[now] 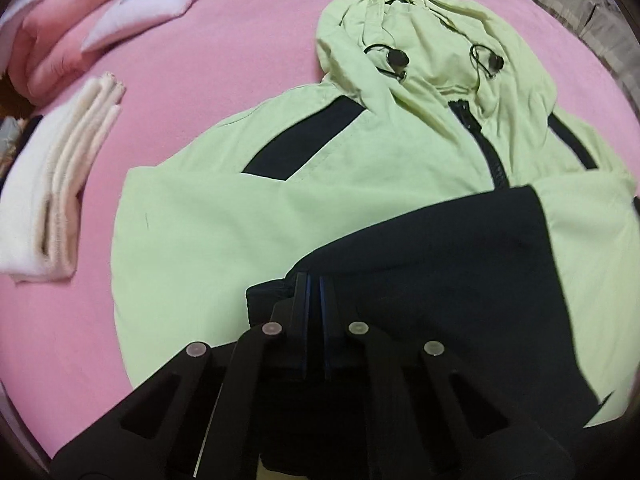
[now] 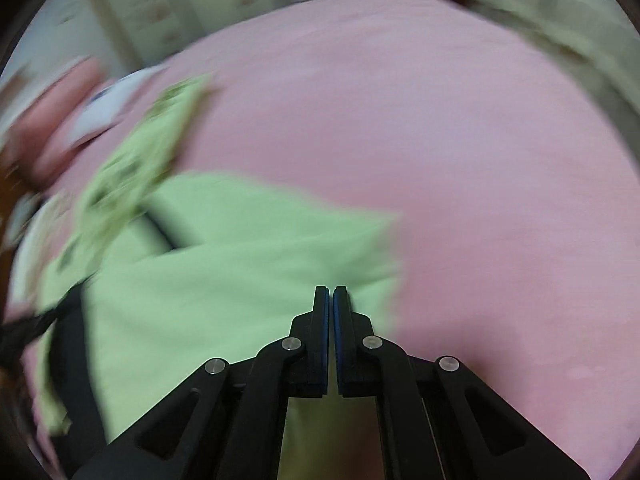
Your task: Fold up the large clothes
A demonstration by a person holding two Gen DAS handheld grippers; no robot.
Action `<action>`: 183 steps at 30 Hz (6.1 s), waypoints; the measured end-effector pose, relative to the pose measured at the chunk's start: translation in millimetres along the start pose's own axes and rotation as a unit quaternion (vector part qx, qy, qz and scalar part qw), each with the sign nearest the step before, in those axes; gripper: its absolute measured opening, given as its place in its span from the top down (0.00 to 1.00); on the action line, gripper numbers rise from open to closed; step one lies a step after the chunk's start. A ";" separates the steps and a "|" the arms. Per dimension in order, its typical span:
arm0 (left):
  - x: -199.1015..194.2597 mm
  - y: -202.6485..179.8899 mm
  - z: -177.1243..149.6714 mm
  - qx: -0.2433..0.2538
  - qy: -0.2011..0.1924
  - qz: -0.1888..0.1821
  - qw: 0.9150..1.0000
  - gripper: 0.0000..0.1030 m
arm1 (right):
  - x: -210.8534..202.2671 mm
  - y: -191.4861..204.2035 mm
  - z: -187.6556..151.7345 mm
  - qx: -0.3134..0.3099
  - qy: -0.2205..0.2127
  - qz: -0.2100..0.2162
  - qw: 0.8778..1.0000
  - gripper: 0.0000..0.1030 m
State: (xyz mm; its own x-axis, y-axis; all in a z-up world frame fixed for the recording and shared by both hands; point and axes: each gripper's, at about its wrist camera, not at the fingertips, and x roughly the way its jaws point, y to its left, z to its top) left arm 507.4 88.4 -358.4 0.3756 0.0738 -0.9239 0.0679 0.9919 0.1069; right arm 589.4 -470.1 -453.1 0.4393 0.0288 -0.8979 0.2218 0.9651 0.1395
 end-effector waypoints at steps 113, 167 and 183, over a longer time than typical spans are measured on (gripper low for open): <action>11.6 62.5 269.6 -0.083 -0.027 -0.444 0.892 0.99 | 8.2 241.2 241.0 -0.050 0.076 0.418 0.904 0.94; -31.3 3.8 -37.5 -0.104 0.074 -0.157 0.979 1.00 | -110.8 172.4 -117.2 -0.025 0.080 0.087 0.993 1.00; -98.2 -24.5 -196.4 -0.044 0.099 -0.107 0.988 1.00 | -180.0 203.1 -342.7 0.040 0.188 0.086 0.978 1.00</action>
State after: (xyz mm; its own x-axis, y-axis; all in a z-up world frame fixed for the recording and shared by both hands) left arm 287.3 77.1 -342.5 0.1725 -0.1285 -0.9766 0.0430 0.9915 -0.1228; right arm 257.0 -190.0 -406.2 0.1287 0.2973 -0.9461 0.2475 0.9142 0.3210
